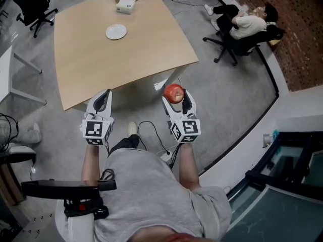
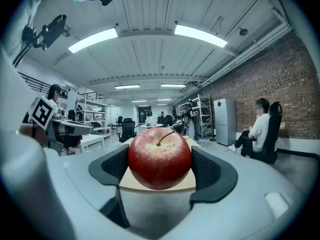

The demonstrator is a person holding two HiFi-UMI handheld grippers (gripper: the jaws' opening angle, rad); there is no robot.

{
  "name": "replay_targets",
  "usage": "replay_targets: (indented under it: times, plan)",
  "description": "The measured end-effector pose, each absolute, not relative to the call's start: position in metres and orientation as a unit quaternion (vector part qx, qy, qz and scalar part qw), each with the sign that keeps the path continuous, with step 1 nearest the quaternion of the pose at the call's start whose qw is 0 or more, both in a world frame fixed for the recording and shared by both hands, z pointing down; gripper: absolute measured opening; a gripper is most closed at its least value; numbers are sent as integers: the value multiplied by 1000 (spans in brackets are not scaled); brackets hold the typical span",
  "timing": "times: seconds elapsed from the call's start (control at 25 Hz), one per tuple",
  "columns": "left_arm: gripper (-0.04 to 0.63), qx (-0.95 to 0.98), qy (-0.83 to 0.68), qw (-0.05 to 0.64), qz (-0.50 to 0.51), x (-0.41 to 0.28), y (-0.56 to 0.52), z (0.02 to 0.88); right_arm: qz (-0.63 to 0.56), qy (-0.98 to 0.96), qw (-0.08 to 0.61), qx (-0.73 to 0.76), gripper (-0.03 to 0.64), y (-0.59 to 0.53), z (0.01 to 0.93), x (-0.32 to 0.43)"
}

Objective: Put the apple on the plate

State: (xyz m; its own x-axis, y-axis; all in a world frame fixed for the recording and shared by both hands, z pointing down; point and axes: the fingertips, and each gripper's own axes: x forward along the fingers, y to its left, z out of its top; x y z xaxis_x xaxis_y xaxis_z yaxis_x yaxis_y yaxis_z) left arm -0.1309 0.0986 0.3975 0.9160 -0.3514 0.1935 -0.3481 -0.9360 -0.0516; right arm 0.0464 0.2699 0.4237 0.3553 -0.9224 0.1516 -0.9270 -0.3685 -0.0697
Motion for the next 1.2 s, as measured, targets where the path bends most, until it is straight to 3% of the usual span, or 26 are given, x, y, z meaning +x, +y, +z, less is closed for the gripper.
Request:
replay_targets:
  times: [1.2]
  plan:
    - [18,-970,224,-6,-90,-93,-20,416,78,-600,30,795,391,135,431,103]
